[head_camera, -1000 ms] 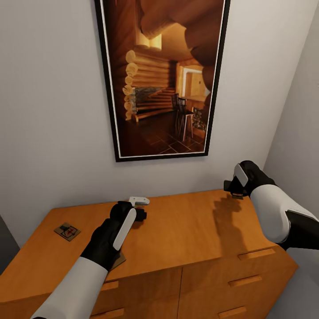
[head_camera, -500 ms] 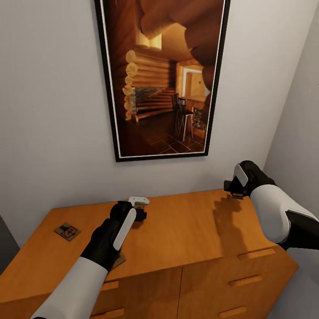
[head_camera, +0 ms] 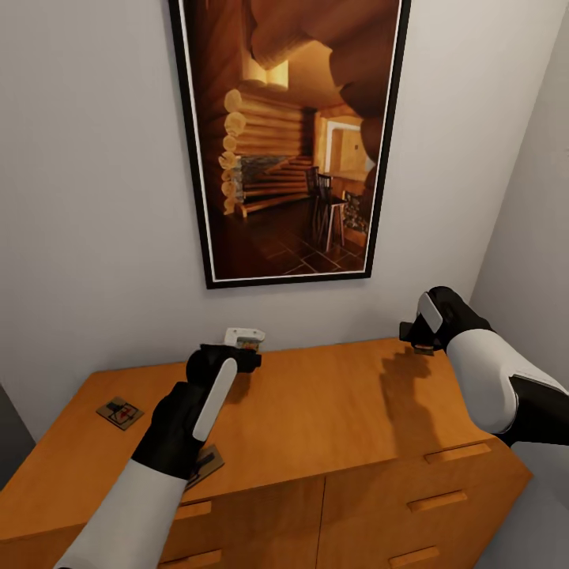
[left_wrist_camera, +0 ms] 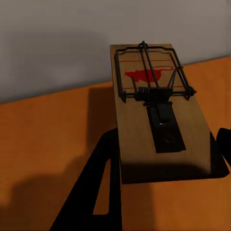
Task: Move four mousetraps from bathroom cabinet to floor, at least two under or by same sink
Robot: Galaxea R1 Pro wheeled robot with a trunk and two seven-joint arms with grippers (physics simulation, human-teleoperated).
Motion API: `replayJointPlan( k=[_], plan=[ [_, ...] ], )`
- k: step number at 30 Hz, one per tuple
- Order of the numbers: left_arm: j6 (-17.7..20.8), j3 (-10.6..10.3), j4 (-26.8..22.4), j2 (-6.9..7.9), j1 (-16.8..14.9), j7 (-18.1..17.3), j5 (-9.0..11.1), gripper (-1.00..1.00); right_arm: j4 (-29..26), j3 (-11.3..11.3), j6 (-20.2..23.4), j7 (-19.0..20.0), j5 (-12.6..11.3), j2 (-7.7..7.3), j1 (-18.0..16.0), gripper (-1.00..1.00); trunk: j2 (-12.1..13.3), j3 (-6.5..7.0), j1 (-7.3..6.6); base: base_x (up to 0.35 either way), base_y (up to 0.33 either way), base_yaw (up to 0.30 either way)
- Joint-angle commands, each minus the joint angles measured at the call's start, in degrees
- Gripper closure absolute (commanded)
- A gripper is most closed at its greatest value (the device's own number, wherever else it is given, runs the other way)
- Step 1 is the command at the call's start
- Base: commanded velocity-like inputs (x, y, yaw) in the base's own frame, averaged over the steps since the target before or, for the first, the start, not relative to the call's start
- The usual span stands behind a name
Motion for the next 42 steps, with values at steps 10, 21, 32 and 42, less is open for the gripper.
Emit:
replayJointPlan(
  k=[10,21,32,42],
  plan=[
    [0.2,0.1,-0.4,0.20,-0.1,0.7,0.5,1.00,-0.1,-0.4,0.2,-0.1,0.2,0.17,-0.1,1.00,0.0,-0.07,0.00,0.000,0.000,0.000],
    [0.1,0.3,-0.6,0.21,-0.1,0.6,0.5,1.00,-0.1,-0.4,0.2,-0.1,0.2,0.16,-0.1,1.00,0.0,-0.07,0.00,0.000,0.000,0.000],
    [0.2,0.4,-0.6,0.21,-0.1,0.6,1.1,1.00,0.1,-0.4,0.2,-0.1,0.1,0.34,-0.1,1.00,0.0,-0.07,0.00,0.000,0.000,0.000],
    [-1.5,0.5,1.0,1.83,0.2,-1.2,0.9,1.00,-0.7,1.1,-1.5,1.7,0.0,1.77,1.6,1.00,0.0,-0.07,0.00,0.000,0.000,0.000]
  ],
)
